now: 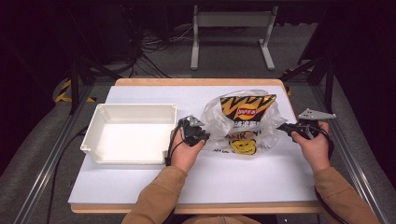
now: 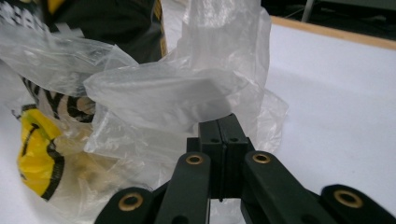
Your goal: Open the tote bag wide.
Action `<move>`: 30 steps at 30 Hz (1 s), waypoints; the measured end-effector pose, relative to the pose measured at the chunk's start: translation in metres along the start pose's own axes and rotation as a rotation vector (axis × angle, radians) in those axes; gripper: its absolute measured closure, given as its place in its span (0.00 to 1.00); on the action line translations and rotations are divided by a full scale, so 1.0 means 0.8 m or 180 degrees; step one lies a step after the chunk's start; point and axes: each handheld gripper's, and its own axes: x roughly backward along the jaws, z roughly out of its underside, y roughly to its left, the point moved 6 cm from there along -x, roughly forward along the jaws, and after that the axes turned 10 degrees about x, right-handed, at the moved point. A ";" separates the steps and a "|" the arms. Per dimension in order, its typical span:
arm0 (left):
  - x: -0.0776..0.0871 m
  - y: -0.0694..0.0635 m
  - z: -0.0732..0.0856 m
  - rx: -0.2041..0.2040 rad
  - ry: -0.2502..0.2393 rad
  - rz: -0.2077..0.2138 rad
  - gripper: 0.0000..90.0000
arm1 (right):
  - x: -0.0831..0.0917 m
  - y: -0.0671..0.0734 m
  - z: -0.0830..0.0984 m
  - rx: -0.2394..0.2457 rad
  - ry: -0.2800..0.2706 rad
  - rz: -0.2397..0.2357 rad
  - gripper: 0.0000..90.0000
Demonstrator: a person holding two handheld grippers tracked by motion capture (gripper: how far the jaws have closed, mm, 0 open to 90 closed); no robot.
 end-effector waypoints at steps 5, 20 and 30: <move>0.021 -0.010 -0.004 -0.0138 -0.0158 0.0101 0.46 | 0.027 0.000 -0.009 0.0032 -0.0142 0.0006 0.99; 0.104 -0.020 0.005 -0.0295 -0.0462 0.0076 0.19 | 0.113 0.006 -0.028 0.0131 -0.0452 0.0071 0.60; 0.144 -0.045 -0.028 -0.0292 -0.0846 0.0241 0.15 | 0.135 0.020 -0.069 0.0172 -0.0823 0.0045 0.48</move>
